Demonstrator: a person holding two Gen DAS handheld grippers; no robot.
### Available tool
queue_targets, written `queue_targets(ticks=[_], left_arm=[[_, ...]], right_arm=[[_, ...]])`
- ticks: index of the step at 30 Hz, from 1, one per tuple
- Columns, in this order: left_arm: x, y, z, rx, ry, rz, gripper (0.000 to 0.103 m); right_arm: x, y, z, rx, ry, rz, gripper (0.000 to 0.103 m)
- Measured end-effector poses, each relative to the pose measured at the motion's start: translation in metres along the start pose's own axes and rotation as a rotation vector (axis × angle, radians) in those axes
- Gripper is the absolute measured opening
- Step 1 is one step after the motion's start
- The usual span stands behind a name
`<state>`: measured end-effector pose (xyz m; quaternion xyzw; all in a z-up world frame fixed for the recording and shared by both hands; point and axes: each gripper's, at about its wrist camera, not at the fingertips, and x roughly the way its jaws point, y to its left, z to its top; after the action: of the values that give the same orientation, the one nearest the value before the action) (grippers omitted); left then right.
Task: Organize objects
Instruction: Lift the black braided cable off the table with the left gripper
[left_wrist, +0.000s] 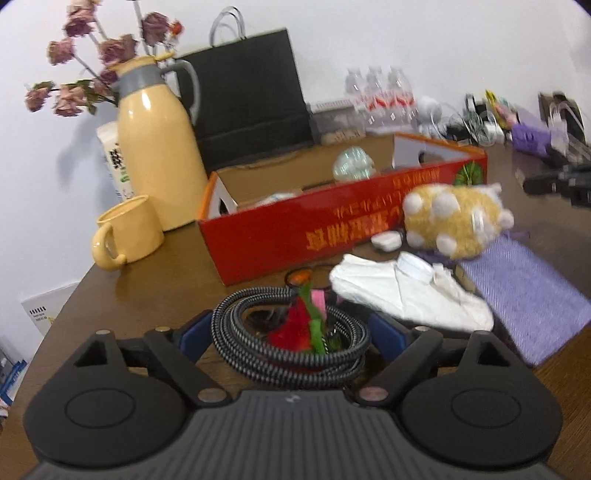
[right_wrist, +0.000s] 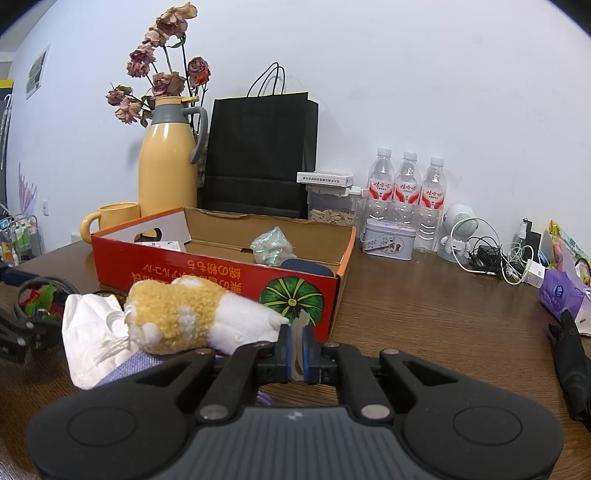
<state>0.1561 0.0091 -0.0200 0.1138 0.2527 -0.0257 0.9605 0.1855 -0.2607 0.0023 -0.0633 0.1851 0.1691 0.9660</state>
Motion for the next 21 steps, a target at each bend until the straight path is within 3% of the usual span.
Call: queue_targets(ticks=[21], left_arm=[[-0.039, 0.019, 0.019, -0.194, -0.187, 0.016, 0.09]], right_arm=[[-0.011, 0.007, 0.003, -0.024, -0.056, 0.01, 0.005]])
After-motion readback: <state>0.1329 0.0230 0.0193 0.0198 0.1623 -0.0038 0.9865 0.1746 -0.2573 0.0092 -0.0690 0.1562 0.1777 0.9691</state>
